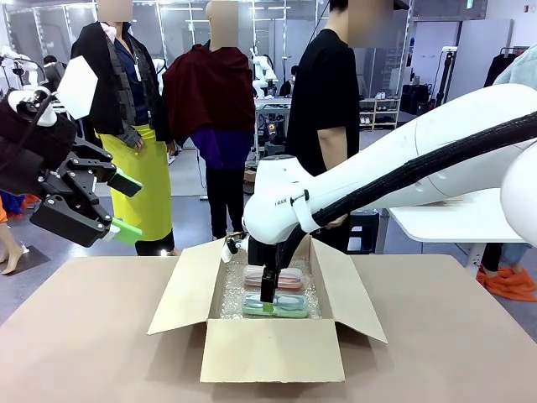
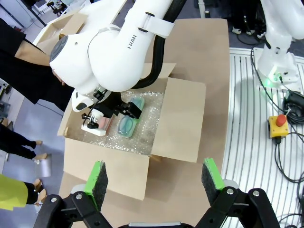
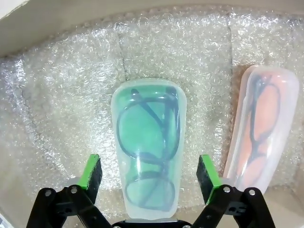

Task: Pack the glasses set securely to prepare it for shipping.
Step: Put the Glasses case from the right side of the table into the Package Box, then position the Package Box on the left side of the table.

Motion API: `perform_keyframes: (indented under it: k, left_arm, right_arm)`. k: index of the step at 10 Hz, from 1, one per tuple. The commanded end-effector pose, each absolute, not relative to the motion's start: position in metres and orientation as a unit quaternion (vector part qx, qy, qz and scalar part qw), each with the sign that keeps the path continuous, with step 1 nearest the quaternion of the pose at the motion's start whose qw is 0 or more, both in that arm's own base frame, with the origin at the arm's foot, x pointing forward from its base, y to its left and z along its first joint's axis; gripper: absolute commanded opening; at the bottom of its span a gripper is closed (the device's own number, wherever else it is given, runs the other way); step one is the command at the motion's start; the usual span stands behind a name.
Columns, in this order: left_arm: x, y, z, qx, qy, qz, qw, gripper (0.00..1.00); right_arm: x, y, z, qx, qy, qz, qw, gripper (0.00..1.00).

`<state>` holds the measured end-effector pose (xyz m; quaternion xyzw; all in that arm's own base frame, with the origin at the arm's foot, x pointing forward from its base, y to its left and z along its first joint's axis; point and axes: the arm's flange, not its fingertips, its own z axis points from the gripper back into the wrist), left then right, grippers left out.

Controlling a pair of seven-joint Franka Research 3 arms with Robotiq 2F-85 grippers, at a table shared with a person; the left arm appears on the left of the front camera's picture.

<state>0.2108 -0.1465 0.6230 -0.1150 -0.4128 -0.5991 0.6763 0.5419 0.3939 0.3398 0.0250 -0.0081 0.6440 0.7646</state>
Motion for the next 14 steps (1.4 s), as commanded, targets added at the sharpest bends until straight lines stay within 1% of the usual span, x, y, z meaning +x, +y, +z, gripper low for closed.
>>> perform_keyframes:
  k: [1,9,10,11,12,14]
  left_arm:
    - [0.209,-0.145,0.623,-0.117,-0.408,-0.603,0.675,1.0]
    - [0.209,-0.145,0.623,-0.117,-0.408,-0.603,0.675,1.0]
    - [0.209,-0.145,0.623,-0.117,-0.408,-0.603,0.675,1.0]
    - [0.209,-0.145,0.623,-0.117,-0.408,-0.603,0.675,1.0]
    - [0.209,-0.145,0.623,-0.117,-0.408,-0.603,0.675,1.0]
    - [0.209,-0.145,0.623,-0.117,-0.408,-0.603,0.675,1.0]
  right_arm:
    - [0.541,0.395,0.341,0.024,-0.012,0.645,0.764,1.0]
    - [0.543,0.394,0.342,0.025,-0.01,0.644,0.765,1.0]
    - [0.525,0.389,0.381,0.025,-0.021,0.641,0.767,1.0]
    - [0.506,0.378,0.413,0.061,-0.001,0.646,0.761,1.0]
    - [0.491,0.362,0.435,0.055,-0.005,0.631,0.774,1.0]
    - [0.465,0.316,0.462,0.08,-0.076,0.573,0.812,1.0]
